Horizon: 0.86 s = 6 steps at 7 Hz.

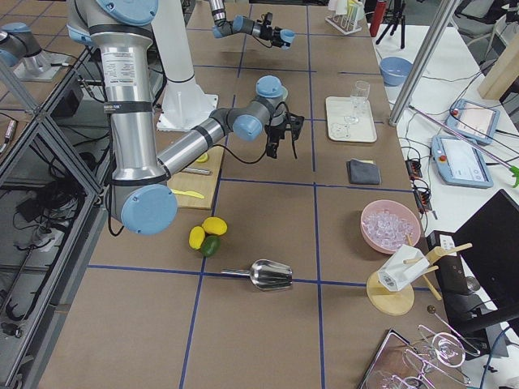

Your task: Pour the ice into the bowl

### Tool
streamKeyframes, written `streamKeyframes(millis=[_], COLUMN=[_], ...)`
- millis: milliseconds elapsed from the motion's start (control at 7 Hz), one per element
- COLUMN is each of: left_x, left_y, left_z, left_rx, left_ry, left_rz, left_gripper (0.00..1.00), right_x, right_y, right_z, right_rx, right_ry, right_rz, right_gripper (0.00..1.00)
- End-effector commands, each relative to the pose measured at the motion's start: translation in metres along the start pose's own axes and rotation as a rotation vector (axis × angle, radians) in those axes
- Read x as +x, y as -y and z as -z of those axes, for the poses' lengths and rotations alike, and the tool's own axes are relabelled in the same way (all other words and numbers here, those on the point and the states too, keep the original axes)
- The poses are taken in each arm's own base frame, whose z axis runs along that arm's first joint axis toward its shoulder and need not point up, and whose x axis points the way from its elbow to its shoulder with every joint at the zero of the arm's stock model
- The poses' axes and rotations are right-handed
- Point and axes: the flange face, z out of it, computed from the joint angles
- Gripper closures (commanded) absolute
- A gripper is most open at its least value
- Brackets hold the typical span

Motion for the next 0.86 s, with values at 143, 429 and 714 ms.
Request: streamKeyframes(millis=[143, 429, 714], left_x=[-0.032, -0.028, -0.026], left_y=[-0.031, -0.044, -0.052], left_z=[-0.003, 0.003, 0.008], left_rx=[0.025, 0.026, 0.016], left_ry=[0.058, 0.057, 0.046], left_rz=[0.083, 0.059, 0.057], left_gripper=[1.00, 0.91, 0.78], right_x=[-0.001, 0.001, 0.000], right_y=[-0.001, 0.001, 0.000], right_z=[0.000, -0.003, -0.001], right_rx=[-0.006, -0.005, -0.008], right_ry=[0.001, -0.009, -0.006], right_rz=[0.002, 0.001, 0.003], right_gripper=[0.00, 0.00, 0.00])
